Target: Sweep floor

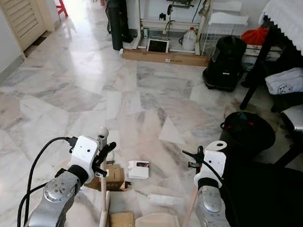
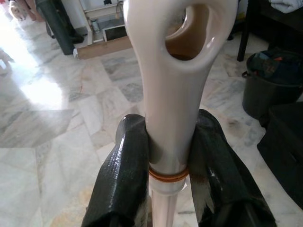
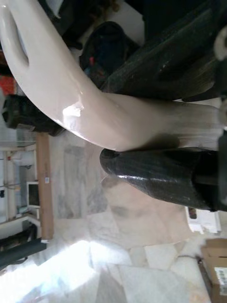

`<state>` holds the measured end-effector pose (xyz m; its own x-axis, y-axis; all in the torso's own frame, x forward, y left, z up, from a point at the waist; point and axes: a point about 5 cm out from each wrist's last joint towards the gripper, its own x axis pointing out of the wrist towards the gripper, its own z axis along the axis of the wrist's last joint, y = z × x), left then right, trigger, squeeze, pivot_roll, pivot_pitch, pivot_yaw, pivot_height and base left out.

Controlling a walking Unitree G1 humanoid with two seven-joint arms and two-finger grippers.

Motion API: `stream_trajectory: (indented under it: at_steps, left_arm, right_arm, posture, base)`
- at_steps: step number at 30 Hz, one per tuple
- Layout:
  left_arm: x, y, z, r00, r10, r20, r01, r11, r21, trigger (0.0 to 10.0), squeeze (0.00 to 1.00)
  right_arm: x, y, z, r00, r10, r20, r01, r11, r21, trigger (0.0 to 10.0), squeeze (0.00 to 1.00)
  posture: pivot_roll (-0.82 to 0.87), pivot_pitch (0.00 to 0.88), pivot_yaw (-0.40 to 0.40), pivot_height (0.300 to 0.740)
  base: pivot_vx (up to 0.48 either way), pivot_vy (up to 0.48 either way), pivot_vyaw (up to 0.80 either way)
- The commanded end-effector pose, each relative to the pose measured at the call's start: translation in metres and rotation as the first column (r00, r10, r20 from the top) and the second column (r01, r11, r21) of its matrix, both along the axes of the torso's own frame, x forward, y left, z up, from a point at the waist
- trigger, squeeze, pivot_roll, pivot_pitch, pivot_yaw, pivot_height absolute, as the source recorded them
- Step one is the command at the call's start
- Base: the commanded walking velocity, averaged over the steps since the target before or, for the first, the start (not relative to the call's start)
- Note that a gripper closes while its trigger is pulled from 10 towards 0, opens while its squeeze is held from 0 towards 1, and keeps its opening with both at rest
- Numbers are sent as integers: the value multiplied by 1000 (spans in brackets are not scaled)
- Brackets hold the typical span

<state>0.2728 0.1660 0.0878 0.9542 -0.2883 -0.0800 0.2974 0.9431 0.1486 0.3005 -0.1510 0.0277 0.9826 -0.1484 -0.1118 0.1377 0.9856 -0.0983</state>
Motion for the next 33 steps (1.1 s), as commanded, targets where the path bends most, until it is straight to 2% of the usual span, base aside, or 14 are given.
stream_trajectory:
  at_steps: [1, 9, 14, 16, 21, 24, 25, 33]
  left_arm:
    - [3, 2, 11, 999, -8, 53, 7, 1000, 22, 10000, 0]
    - [3, 1, 11, 999, -24, 43, 22, 999, 27, 10000, 0]
    - [4, 1, 11, 999, -30, 35, 29, 999, 27, 10000, 0]
    - [4, 1, 10, 999, -31, 35, 30, 999, 27, 10000, 0]
    - [5, 0, 9, 999, -32, 28, 32, 999, 25, 10000, 0]
    - [5, -1, 8, 999, -34, 26, 33, 999, 22, 10000, 0]
    - [5, -2, 8, 999, -34, 25, 34, 999, 20, 10000, 0]
    - [4, -3, 8, 999, -38, 25, 37, 999, 14, 10000, 0]
  right_arm:
    - [-1, 1, -5, 999, 0, -35, 0, 1000, 9, 10000, 0]
    - [-11, 0, -22, 988, 1, -153, 1, 1000, 16, 10000, 0]
    - [-14, -4, -30, 973, 7, -231, -11, 1000, -17, 10000, 0]
    - [-15, -4, -32, 970, 20, -244, -19, 1000, 8, 10000, 0]
    - [-18, -6, -39, 943, 39, -330, -41, 999, 2, 10000, 0]
    - [-21, -4, -44, 925, 93, -369, -96, 995, 10, 10000, 0]
    - [-25, -4, -48, 906, 105, -410, -120, 993, -10, 10000, 0]
    - [-28, -2, -54, 871, 143, -469, -160, 987, 5, 10000, 0]
  posture:
    - [135, 70, 79, 740]
    - [134, 74, 82, 740]
    - [128, 75, 82, 740]
    - [126, 76, 81, 740]
    - [119, 76, 79, 740]
    - [113, 72, 78, 740]
    - [112, 70, 77, 740]
    - [109, 56, 71, 740]
  base:
    - [0, 0, 0]
    - [0, 0, 0]
    - [0, 0, 0]
    - [0, 0, 0]
    - [0, 0, 0]
    - [0, 0, 0]
    - [0, 0, 0]
    - [0, 0, 0]
